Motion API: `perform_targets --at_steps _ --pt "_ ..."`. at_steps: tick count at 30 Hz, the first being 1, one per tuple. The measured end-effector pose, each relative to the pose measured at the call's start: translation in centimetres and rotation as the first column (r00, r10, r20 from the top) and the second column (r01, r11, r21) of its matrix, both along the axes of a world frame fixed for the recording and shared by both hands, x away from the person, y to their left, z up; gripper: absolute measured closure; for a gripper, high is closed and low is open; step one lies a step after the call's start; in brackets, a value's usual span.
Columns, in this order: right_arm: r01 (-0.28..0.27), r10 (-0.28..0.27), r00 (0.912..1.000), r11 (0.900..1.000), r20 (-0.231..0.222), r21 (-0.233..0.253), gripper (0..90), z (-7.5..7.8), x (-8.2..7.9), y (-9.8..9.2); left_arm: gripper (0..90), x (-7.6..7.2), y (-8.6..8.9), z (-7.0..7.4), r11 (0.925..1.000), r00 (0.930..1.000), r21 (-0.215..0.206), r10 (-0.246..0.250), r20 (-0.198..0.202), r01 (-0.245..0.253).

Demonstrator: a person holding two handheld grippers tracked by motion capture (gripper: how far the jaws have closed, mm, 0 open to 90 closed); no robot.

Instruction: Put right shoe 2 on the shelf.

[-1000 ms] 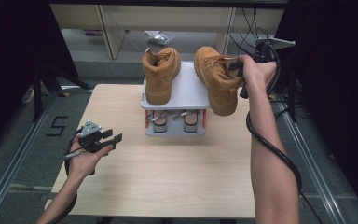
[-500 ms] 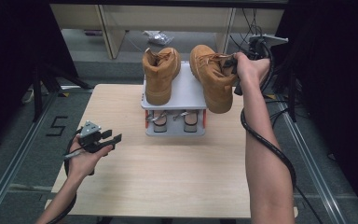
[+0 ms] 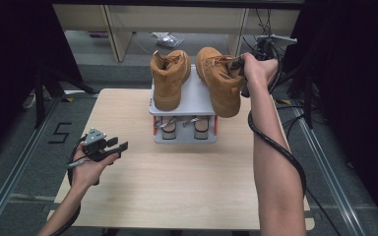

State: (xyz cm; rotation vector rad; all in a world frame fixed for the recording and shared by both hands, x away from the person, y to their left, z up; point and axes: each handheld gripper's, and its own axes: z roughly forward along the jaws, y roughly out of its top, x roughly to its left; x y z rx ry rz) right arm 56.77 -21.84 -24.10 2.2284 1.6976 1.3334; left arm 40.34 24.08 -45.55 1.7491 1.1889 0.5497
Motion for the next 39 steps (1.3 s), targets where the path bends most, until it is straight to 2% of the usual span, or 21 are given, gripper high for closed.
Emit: perform_targets --at_steps 4,5,6,7,8,9,14,16,23,28,29,31,32,34,39 --pt "-0.005 0.005 1.0 1.0 0.007 -0.001 83.6 -0.1 0.3 0.4 50.9 -0.1 0.1 -0.1 1.0 1.0 0.004 0.003 -0.003 -0.003" --pt "-0.001 0.0 0.9998 1.0 0.019 0.02 83.5 -0.2 0.4 0.6 50.9 -0.1 0.2 -0.1 1.0 1.0 0.004 0.003 -0.003 -0.003" --pt "-0.003 0.003 1.0 1.0 0.001 0.006 83.5 -0.1 0.4 0.6 50.9 -0.1 0.2 -0.1 1.0 1.0 0.003 0.003 -0.004 -0.003" --pt "-0.008 0.008 1.0 1.0 0.004 0.023 83.5 -0.2 0.5 0.7 50.9 -0.1 0.2 -0.1 1.0 1.0 0.004 0.004 -0.002 -0.004" --pt "-0.007 0.007 0.9999 1.0 -0.008 0.013 83.4 -0.3 0.6 0.8 50.9 -0.1 0.2 -0.1 1.0 1.0 0.004 0.005 -0.001 -0.005" --pt "0.007 -0.006 0.9999 1.0 -0.016 0.028 83.4 -0.3 0.6 0.9 50.9 -0.1 0.2 -0.1 1.0 1.0 0.002 0.008 -0.002 -0.008" --pt "0.014 -0.014 0.9999 0.999 -0.003 0.034 83.0 -0.4 0.8 1.3 50.9 -0.1 0.4 -0.2 1.0 1.0 0.001 0.007 -0.003 -0.007" --pt "0.013 -0.013 0.9997 1.0 -0.021 0.027 82.8 -0.3 0.9 1.3 50.9 -0.1 0.4 -0.2 1.0 1.0 -0.001 0.006 -0.002 -0.006" --pt "0.024 -0.024 0.9996 1.0 -0.016 0.016 80.8 -0.5 1.3 1.7 50.9 -0.2 0.5 -0.3 1.0 1.0 0.0 0.01 -0.002 -0.01" --pt "0.027 -0.027 0.9996 1.0 0.012 0.002 74.6 -0.5 1.5 2.2 50.9 -0.2 0.5 -0.5 0.9999 0.9999 0.0 0.011 -0.006 -0.011" --pt "0.02 -0.02 0.9988 1.0 0.044 0.007 74.2 -0.4 1.5 2.3 51.0 -0.3 0.5 -0.5 0.9999 0.9999 0.001 0.012 -0.007 -0.012" --pt "0.015 -0.014 0.9992 1.0 0.037 -0.024 72.5 -0.2 1.7 2.6 50.9 -0.3 0.5 -0.5 0.9999 0.9999 -0.003 0.013 -0.007 -0.013" --pt "0.008 -0.006 0.9987 0.999 0.051 -0.035 71.3 -0.2 1.7 2.8 50.9 -0.3 0.5 -0.5 0.9999 0.9999 -0.004 0.013 -0.007 -0.013" --pt "-0.007 0.014 0.9975 0.996 0.07 -0.089 67.1 -0.2 1.7 3.0 50.9 -0.4 0.5 -0.6 0.9999 0.9999 -0.006 0.014 -0.006 -0.014" --pt "-0.012 0.02 0.9964 0.995 0.082 -0.098 54.6 -0.4 1.7 3.2 50.9 -0.4 0.5 -0.7 1.0 0.9999 -0.001 0.009 -0.009 -0.009"
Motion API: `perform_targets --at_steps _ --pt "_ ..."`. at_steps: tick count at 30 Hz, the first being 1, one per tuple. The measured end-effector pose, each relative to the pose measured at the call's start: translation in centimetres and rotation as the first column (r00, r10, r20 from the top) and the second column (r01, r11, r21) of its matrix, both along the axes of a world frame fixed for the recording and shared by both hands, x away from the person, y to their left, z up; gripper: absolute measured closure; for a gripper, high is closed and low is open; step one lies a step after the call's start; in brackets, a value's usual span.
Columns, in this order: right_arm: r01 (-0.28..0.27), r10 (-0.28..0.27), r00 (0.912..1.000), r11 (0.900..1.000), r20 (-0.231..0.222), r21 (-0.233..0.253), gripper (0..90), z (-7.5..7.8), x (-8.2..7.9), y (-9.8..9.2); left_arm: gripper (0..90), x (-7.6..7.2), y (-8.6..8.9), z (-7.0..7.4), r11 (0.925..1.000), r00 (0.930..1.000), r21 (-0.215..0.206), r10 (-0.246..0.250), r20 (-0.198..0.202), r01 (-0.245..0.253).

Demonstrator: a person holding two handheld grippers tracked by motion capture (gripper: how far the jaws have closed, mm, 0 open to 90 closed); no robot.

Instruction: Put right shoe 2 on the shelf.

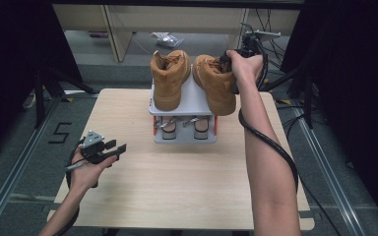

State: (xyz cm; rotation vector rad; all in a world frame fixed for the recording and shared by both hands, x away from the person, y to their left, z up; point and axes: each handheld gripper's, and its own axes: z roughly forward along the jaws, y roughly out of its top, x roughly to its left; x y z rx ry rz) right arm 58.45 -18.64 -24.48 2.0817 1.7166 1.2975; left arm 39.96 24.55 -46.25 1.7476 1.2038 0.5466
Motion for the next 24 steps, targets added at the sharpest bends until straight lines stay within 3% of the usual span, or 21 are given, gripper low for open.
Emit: perform_targets --at_steps 14,19,20,21,22,24 --pt "-0.003 0.004 0.9973 1.0 0.073 -0.011 48.8 1.0 -1.1 -0.6 50.9 0.0 -0.4 -0.1 1.0 1.0 -0.003 -0.005 -0.001 0.005" --pt "0.0 0.0 0.9938 1.0 0.111 0.006 50.3 1.4 -2.0 -1.7 50.9 0.0 -0.6 -0.1 0.9999 1.0 -0.002 -0.01 0.0 0.01" --pt "0.005 -0.008 0.9942 0.999 0.107 0.031 51.0 1.5 -2.3 -1.9 50.9 0.0 -0.6 -0.1 0.9999 0.9999 -0.001 -0.01 -0.002 0.01" --pt "-0.011 0.008 0.9917 1.0 0.128 0.025 51.8 1.5 -2.5 -2.3 50.9 0.1 -0.7 -0.1 0.9999 0.9999 -0.001 -0.012 -0.002 0.012" --pt "-0.008 0.002 0.9937 0.999 0.112 0.053 53.9 1.7 -2.8 -2.4 50.9 0.1 -0.7 -0.1 0.9999 0.9999 -0.001 -0.011 -0.003 0.011" --pt "-0.012 0.005 0.99 0.999 0.141 0.05 57.0 1.8 -3.2 -2.8 50.9 0.1 -0.9 -0.1 0.9999 0.9999 0.0 -0.015 -0.002 0.015"
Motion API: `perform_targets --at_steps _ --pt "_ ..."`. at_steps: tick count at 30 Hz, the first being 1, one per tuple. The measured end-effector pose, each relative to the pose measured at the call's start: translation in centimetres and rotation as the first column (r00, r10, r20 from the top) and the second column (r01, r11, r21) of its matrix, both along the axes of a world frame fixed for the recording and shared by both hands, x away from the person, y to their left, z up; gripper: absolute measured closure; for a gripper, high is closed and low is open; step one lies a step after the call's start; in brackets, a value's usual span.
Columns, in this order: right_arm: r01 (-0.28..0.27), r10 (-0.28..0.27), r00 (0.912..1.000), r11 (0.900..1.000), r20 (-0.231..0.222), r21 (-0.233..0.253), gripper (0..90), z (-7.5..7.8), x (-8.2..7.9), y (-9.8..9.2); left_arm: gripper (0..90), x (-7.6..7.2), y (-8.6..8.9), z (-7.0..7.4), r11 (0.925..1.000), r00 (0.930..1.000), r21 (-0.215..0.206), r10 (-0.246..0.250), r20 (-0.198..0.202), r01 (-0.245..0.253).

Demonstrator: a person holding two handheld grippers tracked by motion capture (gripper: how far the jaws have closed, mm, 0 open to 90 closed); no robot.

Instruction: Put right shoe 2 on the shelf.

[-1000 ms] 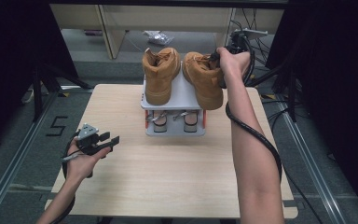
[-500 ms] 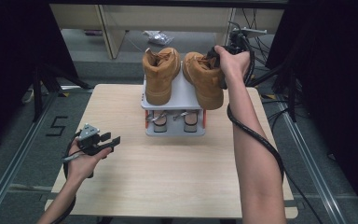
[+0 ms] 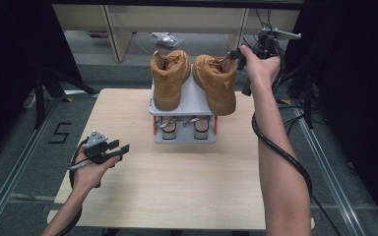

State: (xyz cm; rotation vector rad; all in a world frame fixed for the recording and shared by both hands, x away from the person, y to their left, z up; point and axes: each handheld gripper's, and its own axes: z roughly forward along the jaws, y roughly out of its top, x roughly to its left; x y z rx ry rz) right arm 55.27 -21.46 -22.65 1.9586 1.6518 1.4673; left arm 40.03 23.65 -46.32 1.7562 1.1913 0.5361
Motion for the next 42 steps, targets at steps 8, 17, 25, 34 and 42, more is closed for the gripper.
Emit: perform_targets --at_steps 8,17,25,34,42 --pt "-0.005 0.003 0.9995 0.999 0.03 0.042 77.5 0.1 -1.7 -2.4 51.8 0.0 -0.4 -0.1 1.0 1.0 0.003 -0.009 -0.003 0.009" --pt "-0.07 0.07 0.9943 0.998 -0.081 0.004 90.0 -3.3 -2.8 -4.1 52.4 0.0 -0.8 -0.2 0.9999 0.9999 -0.001 -0.017 -0.001 0.017" --pt "-0.118 0.119 0.9758 0.993 -0.183 0.014 90.0 -7.3 -4.0 -4.5 52.8 0.0 -1.1 -0.2 0.9998 0.9998 -0.002 -0.021 0.002 0.021" --pt "-0.179 0.18 0.9609 0.984 -0.21 0.026 90.0 -9.8 -5.7 -4.4 52.9 -0.1 -1.1 -0.5 0.9998 0.9998 -0.005 -0.019 -0.004 0.019" --pt "-0.231 0.236 0.9519 0.972 -0.196 0.047 90.0 -10.6 -6.9 -4.0 52.9 -0.1 -1.2 -0.5 0.9997 0.9997 0.002 -0.023 -0.006 0.023"
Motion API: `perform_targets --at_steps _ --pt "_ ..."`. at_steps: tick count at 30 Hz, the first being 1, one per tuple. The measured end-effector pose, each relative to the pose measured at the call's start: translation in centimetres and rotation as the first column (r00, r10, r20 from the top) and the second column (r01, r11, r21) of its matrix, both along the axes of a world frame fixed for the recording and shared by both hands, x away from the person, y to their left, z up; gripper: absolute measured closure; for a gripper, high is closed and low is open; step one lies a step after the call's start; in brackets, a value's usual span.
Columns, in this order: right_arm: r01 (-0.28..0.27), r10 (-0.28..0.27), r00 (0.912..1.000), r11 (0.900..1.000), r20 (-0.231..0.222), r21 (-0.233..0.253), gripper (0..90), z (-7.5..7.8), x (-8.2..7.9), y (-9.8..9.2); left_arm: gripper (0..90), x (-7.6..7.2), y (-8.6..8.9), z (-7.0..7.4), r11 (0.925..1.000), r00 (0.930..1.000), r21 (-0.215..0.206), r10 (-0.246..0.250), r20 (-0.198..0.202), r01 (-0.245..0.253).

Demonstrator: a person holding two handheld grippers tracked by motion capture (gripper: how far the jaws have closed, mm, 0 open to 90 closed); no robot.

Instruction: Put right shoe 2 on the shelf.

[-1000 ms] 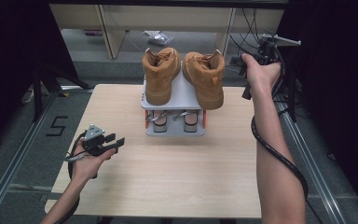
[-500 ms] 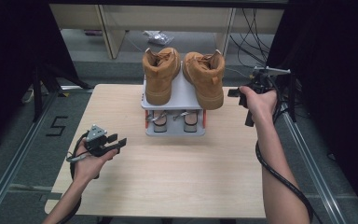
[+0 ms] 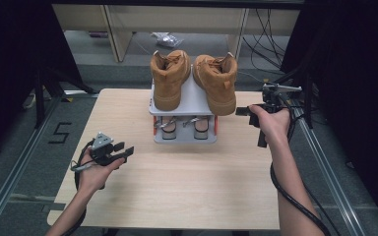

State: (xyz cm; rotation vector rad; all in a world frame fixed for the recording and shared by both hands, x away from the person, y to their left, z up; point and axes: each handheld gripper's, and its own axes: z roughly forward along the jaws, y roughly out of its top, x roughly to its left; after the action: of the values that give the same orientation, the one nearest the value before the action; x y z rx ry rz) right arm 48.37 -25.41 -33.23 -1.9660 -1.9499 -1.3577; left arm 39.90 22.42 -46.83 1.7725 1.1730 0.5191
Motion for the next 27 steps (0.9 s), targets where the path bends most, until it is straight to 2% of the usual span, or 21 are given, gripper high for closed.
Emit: perform_targets --at_steps 4,6,7,8,11,13,14,15,16,17,19,20,21,22,24,25,26,27 --pt "-0.008 0.008 1.0 1.0 0.006 -0.007 90.0 -0.3 0.1 0.5 52.9 0.0 0.0 0.1 1.0 1.0 -0.002 0.0 0.001 0.0" --pt "0.009 -0.009 0.9999 1.0 -0.014 0.011 90.0 -0.2 0.0 0.7 52.9 0.0 0.0 0.0 1.0 1.0 0.0 0.0 0.001 0.0" --pt "0.006 -0.006 0.9998 1.0 0.017 -0.006 90.0 -0.4 0.0 0.6 52.9 0.0 0.0 0.0 1.0 1.0 -0.002 -0.003 -0.001 0.003" --pt "0.019 -0.019 0.9998 1.0 -0.006 0.014 90.0 -0.3 -0.1 0.7 52.9 0.0 0.0 0.0 1.0 1.0 0.001 0.001 -0.001 -0.001" --pt "0.027 -0.027 0.9996 1.0 0.003 0.003 90.0 -0.3 0.0 0.7 52.9 0.1 0.0 -0.1 1.0 1.0 -0.003 -0.004 -0.001 0.004" --pt "0.057 -0.056 0.9982 0.998 -0.023 0.036 90.0 -0.2 -0.1 1.1 52.9 0.1 -0.1 -0.1 1.0 1.0 -0.006 -0.002 0.001 0.002" --pt "0.05 -0.05 0.9987 0.999 0.013 0.016 90.0 -0.3 0.0 1.2 52.9 0.0 -0.1 -0.1 1.0 1.0 -0.004 0.001 0.001 -0.001" --pt "0.057 -0.057 0.9984 0.998 0.005 0.002 90.0 -0.3 0.0 1.4 52.9 0.0 -0.1 -0.1 1.0 1.0 -0.003 0.002 0.0 -0.002" --pt "0.044 -0.044 0.9989 0.999 0.018 -0.005 90.0 -0.3 0.1 1.5 52.8 0.0 -0.1 -0.1 1.0 1.0 -0.006 -0.001 -0.001 0.001" --pt "0.056 -0.056 0.9984 0.998 0.001 0.02 90.0 -0.3 0.1 1.8 52.8 0.0 0.0 -0.1 1.0 1.0 -0.003 -0.002 -0.003 0.002" --pt "0.047 -0.047 0.9989 0.999 -0.001 0.018 90.0 -0.3 0.3 2.2 52.8 0.0 0.1 -0.1 1.0 1.0 -0.005 0.001 -0.002 -0.001" --pt "0.055 -0.054 0.998 0.998 -0.034 0.036 90.0 -0.2 0.4 2.5 52.8 0.0 0.1 -0.1 1.0 1.0 -0.005 0.001 -0.002 -0.001" --pt "0.05 -0.05 0.9987 0.999 -0.004 0.011 90.0 -0.3 0.6 2.6 52.8 0.0 0.2 -0.1 1.0 1.0 -0.006 0.001 0.0 -0.001" --pt "0.047 -0.047 0.9989 0.999 0.007 0.006 90.0 -0.4 0.7 2.6 52.8 0.0 0.2 -0.1 1.0 1.0 -0.006 0.004 -0.002 -0.004" --pt "0.051 -0.051 0.9986 0.999 -0.013 0.02 90.0 -0.3 0.8 2.9 52.8 0.0 0.3 -0.2 1.0 1.0 -0.002 0.003 -0.004 -0.003" --pt "0.044 -0.044 0.999 0.999 0.0 -0.004 90.0 -0.4 0.9 2.9 52.8 0.0 0.3 -0.2 1.0 1.0 -0.002 0.007 -0.005 -0.007" --pt "0.042 -0.042 0.9991 0.999 0.001 0.015 90.0 -0.3 0.9 3.1 52.8 0.0 0.3 -0.2 1.0 1.0 -0.003 0.007 -0.004 -0.007" --pt "0.048 -0.048 0.9988 0.999 -0.009 0.001 90.0 -0.3 1.0 3.2 52.8 0.0 0.3 -0.3 1.0 1.0 -0.006 0.003 -0.005 -0.003"
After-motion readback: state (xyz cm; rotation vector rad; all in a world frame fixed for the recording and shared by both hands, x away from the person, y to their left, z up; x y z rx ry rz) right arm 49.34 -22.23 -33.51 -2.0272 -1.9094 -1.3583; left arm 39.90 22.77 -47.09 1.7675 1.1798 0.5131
